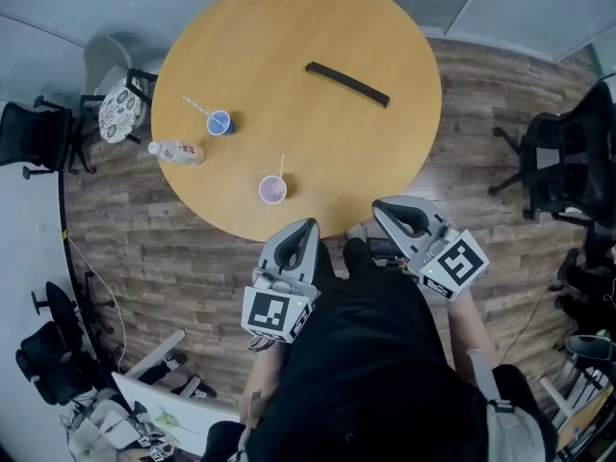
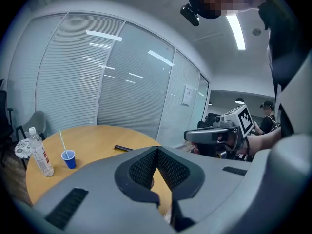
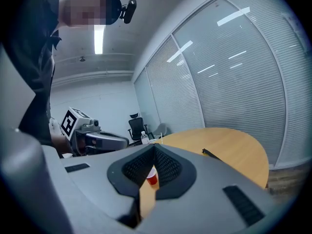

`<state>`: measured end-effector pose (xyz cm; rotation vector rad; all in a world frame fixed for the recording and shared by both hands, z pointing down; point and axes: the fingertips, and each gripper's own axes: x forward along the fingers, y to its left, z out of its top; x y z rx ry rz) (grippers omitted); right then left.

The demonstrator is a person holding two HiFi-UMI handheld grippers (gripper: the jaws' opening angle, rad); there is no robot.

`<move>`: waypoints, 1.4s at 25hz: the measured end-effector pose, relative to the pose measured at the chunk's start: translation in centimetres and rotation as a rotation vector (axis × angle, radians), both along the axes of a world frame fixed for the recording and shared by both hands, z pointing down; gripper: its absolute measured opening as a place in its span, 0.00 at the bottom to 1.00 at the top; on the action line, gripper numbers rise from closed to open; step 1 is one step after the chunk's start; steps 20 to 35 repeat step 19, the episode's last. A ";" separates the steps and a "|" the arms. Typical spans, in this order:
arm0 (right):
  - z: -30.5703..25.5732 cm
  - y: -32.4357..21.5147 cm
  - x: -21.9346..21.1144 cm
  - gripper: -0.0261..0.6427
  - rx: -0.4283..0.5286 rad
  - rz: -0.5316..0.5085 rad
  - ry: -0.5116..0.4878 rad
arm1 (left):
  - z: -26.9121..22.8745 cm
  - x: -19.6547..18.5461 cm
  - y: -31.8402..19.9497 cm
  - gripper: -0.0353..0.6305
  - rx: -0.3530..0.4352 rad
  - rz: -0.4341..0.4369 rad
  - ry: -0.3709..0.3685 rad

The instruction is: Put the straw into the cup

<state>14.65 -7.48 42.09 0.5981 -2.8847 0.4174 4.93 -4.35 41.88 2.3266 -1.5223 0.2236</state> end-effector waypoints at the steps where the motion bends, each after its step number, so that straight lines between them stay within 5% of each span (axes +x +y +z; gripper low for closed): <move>1: 0.0 -0.1 0.2 0.06 -0.002 0.007 -0.005 | 0.0 0.1 0.1 0.07 0.003 0.001 -0.003; 35: 1.5 0.2 1.1 0.06 -0.042 0.023 -0.015 | 0.3 1.3 1.9 0.07 -0.026 -0.024 -0.017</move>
